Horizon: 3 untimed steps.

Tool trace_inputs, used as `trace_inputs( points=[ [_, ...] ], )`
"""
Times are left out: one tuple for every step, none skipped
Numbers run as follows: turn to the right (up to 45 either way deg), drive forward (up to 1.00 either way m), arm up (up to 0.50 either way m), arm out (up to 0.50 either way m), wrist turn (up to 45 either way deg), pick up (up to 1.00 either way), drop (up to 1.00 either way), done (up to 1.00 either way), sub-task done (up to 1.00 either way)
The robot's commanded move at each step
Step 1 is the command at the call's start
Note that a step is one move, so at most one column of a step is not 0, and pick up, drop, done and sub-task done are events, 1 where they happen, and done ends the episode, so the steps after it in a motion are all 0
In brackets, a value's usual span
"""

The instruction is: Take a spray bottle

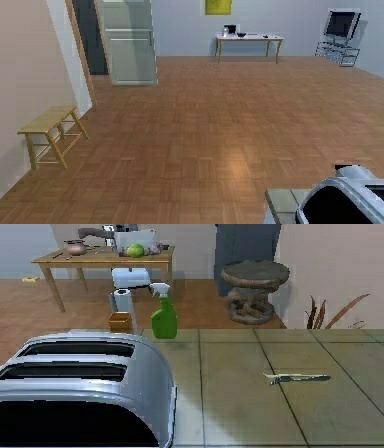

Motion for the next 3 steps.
trace_inputs(
  points=[
    [0.0,0.0,0.5,0.0,0.0,0.0,0.0,0.0,0.0],
    [0.0,0.0,0.38,0.0,0.0,0.0,0.0,0.0,0.0],
    [0.0,0.0,0.0,0.42,0.0,0.0,0.0,0.0,0.0]
  ],
)
